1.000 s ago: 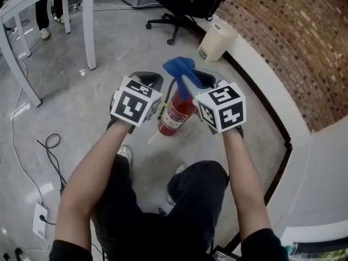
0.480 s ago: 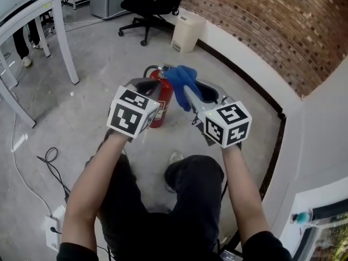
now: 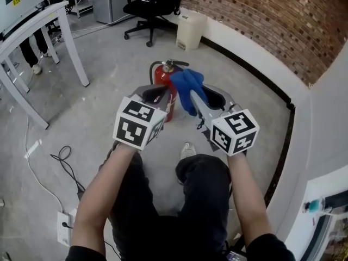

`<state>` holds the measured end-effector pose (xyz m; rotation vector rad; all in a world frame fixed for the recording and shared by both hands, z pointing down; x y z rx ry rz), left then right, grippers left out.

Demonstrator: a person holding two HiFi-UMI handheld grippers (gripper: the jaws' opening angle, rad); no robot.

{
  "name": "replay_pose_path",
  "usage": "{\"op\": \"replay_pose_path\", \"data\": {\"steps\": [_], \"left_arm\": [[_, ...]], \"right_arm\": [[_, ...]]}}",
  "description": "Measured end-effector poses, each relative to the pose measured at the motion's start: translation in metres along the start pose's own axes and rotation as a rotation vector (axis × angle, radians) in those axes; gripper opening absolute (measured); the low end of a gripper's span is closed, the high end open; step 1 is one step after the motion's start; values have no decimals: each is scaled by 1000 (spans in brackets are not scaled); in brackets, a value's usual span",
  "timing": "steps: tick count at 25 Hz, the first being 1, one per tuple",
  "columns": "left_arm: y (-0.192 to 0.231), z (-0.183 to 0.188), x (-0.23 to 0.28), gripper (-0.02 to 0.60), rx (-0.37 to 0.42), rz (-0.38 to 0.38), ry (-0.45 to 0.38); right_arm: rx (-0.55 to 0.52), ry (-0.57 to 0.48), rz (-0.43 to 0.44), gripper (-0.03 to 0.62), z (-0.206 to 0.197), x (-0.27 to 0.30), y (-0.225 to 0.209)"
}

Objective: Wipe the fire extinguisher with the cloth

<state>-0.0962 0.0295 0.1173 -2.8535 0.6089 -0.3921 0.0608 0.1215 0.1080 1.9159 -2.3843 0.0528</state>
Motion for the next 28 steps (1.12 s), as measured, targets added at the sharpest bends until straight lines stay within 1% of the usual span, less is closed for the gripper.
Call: {"op": "replay_pose_path", "data": {"steps": [6,13,28], "left_arm": [[-11,-3,-19,5,-12,-4,5],[-20,3,-32,5,-6,0,-13],[-18,11,-43,5,-4,-2,-28]], "right_arm": [[7,-7,4,97,-3,-15,18],[-9,-23,3,97,3,-29,28],[-19,-49,16,97,14,-36,41]]}}
Point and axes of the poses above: the fingertips, and each gripper's own axes: x forward along the fingers, y to its left, z out of its top, the point moved 9 cm from there along -x, backward along the fingers, and after that the axes turned 7 degrees about x, right-handed, at the moved point
